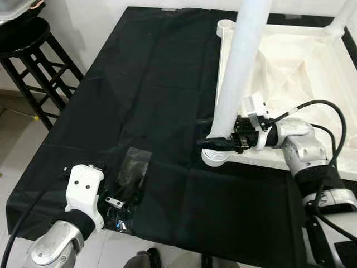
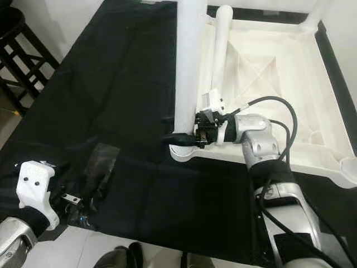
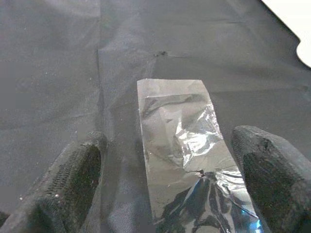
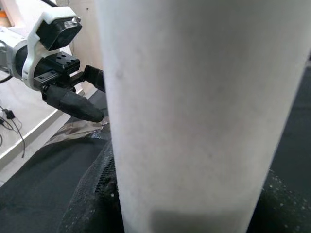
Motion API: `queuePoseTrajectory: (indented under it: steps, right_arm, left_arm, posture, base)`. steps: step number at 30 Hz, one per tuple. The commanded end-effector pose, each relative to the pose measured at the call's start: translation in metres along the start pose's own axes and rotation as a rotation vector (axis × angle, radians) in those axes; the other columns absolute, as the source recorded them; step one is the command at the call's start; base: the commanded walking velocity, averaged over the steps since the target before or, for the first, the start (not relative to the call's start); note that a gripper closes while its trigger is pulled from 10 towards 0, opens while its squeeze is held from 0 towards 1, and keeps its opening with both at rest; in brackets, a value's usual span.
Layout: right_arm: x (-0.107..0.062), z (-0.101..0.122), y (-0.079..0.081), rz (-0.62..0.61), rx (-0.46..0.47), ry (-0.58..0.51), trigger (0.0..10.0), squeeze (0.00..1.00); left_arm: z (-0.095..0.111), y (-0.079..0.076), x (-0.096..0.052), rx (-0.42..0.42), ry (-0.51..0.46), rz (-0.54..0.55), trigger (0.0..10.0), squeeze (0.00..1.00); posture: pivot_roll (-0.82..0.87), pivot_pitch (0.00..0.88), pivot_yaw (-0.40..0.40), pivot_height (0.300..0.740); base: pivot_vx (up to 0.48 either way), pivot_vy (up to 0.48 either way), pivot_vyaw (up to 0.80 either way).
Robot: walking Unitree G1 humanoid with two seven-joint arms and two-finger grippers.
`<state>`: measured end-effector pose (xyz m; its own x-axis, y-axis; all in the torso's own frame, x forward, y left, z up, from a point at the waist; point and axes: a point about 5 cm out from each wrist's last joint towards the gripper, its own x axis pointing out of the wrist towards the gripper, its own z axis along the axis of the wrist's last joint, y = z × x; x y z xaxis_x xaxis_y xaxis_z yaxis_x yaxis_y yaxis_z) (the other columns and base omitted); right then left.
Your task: Building children table
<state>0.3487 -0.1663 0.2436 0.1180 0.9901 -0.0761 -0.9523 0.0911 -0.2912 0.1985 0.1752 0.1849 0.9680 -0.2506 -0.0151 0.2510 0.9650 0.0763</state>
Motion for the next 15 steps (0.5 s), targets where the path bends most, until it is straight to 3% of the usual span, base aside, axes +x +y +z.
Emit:
queuePoseTrajectory:
  steps: [1,15]
  right_arm:
    - [0.0033,-0.0353,0.0148,0.042,0.081,0.119,10.0,0.0]
    - [-0.0044,-0.0452,0.0224,0.02,0.034,0.138,10.0,0.0]
  left_arm:
    - [-0.0015,0.0013,-0.005,0.013,0.027,-0.001,10.0,0.0]
    - [-0.0011,0.0025,-0.0057,0.014,0.041,-0.008,10.0,0.0]
  posture:
    - [0.1,0.4,0.036,0.74]
    - [0.1,0.406,0.044,0.74]
  base:
    - [0.0,0.0,0.0]
    - [0.0,0.0,0.0]
